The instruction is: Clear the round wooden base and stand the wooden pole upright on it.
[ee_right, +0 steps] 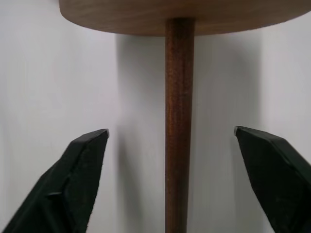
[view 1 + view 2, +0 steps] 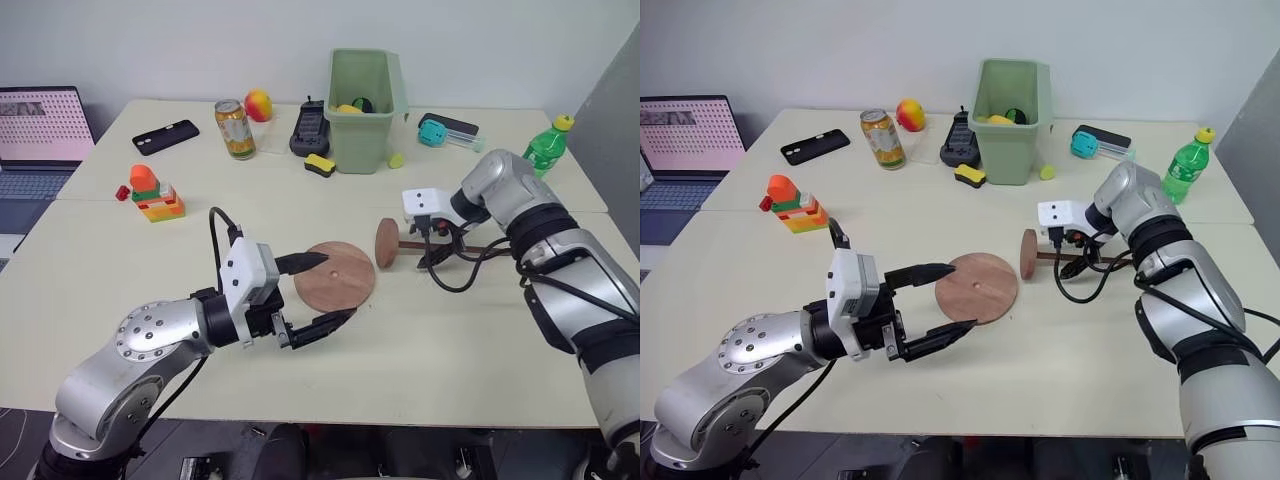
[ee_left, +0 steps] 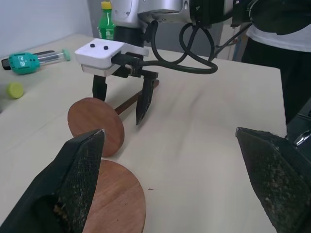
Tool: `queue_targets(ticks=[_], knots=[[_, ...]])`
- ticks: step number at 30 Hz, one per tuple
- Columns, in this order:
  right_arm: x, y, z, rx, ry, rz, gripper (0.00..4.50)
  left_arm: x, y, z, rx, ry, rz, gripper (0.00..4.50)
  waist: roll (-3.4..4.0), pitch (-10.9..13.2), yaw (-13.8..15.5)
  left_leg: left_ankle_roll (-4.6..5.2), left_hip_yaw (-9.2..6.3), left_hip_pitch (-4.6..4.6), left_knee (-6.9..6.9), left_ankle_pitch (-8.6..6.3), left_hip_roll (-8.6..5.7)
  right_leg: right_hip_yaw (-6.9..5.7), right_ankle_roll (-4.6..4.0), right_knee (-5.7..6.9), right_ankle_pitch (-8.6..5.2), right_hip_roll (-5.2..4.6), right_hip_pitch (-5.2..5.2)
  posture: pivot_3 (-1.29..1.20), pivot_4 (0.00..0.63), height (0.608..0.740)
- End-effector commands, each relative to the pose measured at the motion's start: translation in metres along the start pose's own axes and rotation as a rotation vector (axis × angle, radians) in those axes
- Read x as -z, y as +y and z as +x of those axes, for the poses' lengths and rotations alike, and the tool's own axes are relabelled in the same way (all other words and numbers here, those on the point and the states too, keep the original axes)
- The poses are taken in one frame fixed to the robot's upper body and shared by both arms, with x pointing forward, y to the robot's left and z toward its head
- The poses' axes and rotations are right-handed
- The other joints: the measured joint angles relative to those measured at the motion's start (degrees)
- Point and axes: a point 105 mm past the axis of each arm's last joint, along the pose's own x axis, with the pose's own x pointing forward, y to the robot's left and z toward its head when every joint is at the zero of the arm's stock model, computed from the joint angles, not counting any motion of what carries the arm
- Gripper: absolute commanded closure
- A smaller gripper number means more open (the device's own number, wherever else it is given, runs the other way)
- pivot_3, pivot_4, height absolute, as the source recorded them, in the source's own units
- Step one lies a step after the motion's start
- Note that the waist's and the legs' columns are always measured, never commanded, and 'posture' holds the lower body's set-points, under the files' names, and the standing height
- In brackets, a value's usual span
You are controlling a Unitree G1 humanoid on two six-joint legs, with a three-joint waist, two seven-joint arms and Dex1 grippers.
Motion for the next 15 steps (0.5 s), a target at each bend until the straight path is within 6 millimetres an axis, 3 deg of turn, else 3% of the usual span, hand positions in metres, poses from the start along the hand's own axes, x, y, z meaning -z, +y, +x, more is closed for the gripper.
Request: queue_targets(ticks=[1, 14, 15], knots=[[-0.008, -0.006, -0.007, 0.022, -0.008, -0.013, 1.27, -0.007, -0.008, 0.004, 0.031, -0.03, 0.018, 0.0, 0.0, 0.0, 0.0, 0.0, 0.0, 0.0, 0.0, 0.0, 0.01, -0.01, 0.0, 0.0, 0.0, 0.0, 0.0, 0.0, 0.15, 0.74], [-0.018, -0.005, 0.001, 0.004, -0.008, -0.026, 4.18, -0.006, -0.011, 0.008, 0.036, -0.043, 0.003, 0.0, 0.0, 0.0, 0.02, 0.0, -0.01, 0.0, 0.0, 0.0, 0.0, 0.0, 0.0, 0.0, 0.0, 0.0, 0.0, 0.0, 0.15, 0.74], [-0.019, -0.005, 0.0, 0.002, -0.009, -0.028, 4.24, -0.006, -0.012, 0.008, 0.036, -0.044, 0.003, 0.0, 0.0, 0.0, 0.02, 0.0, -0.01, 0.0, 0.0, 0.0, 0.0, 0.0, 0.0, 0.0, 0.0, 0.0, 0.0, 0.0, 0.15, 0.74]])
